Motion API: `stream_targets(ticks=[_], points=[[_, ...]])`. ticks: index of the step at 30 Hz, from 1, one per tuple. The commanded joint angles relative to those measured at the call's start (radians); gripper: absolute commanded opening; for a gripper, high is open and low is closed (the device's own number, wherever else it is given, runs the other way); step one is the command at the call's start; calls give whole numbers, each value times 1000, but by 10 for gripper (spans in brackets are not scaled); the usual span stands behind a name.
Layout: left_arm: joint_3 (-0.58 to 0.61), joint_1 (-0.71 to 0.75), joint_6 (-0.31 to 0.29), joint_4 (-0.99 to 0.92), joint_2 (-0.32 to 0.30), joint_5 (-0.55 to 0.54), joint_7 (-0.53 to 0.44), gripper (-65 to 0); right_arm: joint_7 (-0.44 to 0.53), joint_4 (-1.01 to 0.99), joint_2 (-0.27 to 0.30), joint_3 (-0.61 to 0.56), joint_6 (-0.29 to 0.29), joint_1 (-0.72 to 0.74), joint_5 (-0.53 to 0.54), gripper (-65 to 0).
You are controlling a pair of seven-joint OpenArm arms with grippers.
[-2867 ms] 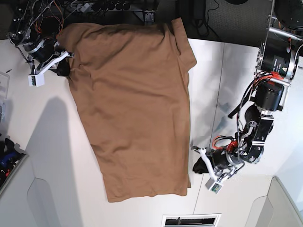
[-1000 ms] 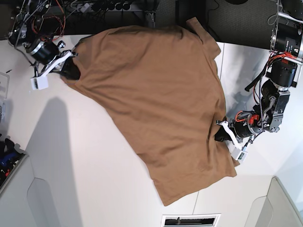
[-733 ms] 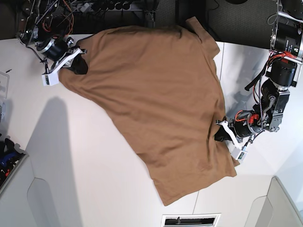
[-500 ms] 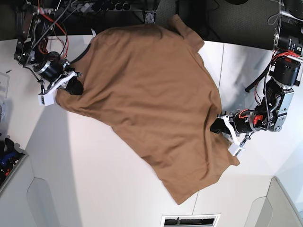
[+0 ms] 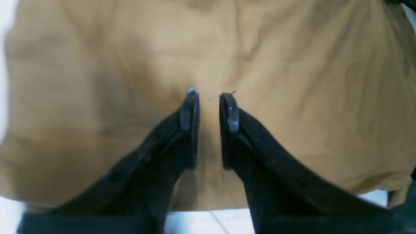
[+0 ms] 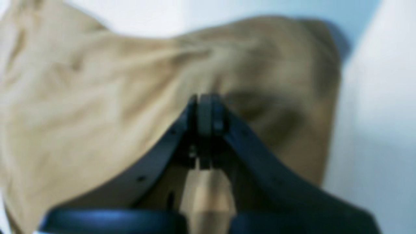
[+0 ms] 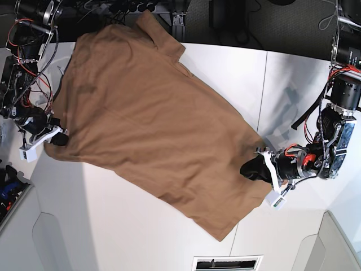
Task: Layout the t-shirt on the table in an organized manner, then fold the t-shirt properly
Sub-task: 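Pull the shirt with both grippers to straighten it diagonally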
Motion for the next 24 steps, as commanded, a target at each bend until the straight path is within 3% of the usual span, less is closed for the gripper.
stream_targets(ticks=[1,4,8,15,19,24], points=[[-8,-33,-12,14,-33,-12,-27,-507,0,54,19,10,4,-6,52,-650],[-8,-34,-12,14,-82,2,-44,-507,-12,189,10,26,4,-104,113,-650],[-8,-28,-12,14,-135,13,-51,-508,-45,360,-26,35,4,-243,113,-650],[-8,13,-12,13,-144,29,-70,-507,-38,472,-113,34,5,-447,103,-650],[-8,37,-12,13,-136,61,-79,-508,37,410,-130,34,5,-434,-4,-650],[-8,38,-12,12,-134,106,-84,-507,55,238,-93,34,4,-306,-61,-650]])
